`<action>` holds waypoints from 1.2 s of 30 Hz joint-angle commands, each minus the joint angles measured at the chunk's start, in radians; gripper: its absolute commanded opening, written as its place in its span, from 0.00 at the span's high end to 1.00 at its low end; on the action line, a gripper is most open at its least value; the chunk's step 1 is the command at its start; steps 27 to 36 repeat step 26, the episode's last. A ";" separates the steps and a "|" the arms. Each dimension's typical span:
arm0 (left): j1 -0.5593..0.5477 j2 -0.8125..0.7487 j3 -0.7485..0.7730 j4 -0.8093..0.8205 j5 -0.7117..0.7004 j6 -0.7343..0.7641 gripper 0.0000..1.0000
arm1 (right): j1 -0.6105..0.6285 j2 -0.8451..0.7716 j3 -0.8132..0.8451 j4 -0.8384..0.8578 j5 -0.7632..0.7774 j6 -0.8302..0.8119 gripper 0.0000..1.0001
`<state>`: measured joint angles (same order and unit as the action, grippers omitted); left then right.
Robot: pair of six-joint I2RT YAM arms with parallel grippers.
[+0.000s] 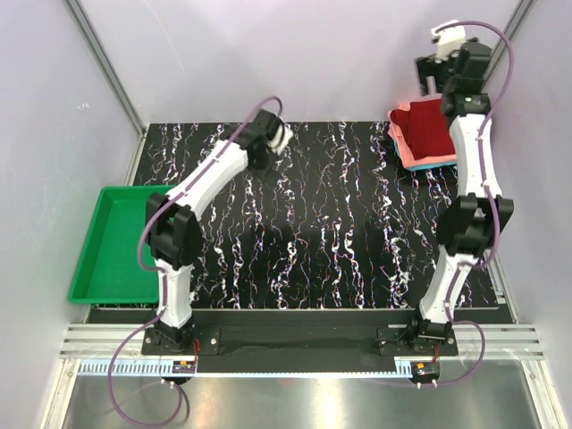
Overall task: Fold and stack the t-shirts
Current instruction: Reset both grippers
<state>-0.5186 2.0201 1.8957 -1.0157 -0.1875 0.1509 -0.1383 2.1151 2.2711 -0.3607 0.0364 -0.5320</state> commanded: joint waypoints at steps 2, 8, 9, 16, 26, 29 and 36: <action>0.109 -0.095 0.199 0.084 -0.029 0.029 0.01 | 0.132 -0.179 -0.192 0.048 -0.298 0.157 0.00; 0.143 -0.107 0.278 0.268 -0.005 0.022 0.01 | 0.328 -0.201 -0.386 -0.003 -0.463 0.542 0.00; 0.143 -0.127 0.258 0.291 0.012 0.019 0.01 | 0.354 -0.207 -0.406 -0.027 -0.440 0.608 0.00; 0.143 -0.185 0.128 0.407 0.180 -0.108 0.01 | 0.528 -0.233 -0.383 -0.242 -0.072 0.696 0.00; 0.075 -0.116 0.183 0.439 0.106 -0.105 0.01 | 0.574 -0.236 -0.355 -0.175 0.094 0.649 0.00; 0.075 -0.116 0.183 0.439 0.106 -0.105 0.01 | 0.574 -0.236 -0.355 -0.175 0.094 0.649 0.00; 0.075 -0.116 0.183 0.439 0.106 -0.105 0.01 | 0.574 -0.236 -0.355 -0.175 0.094 0.649 0.00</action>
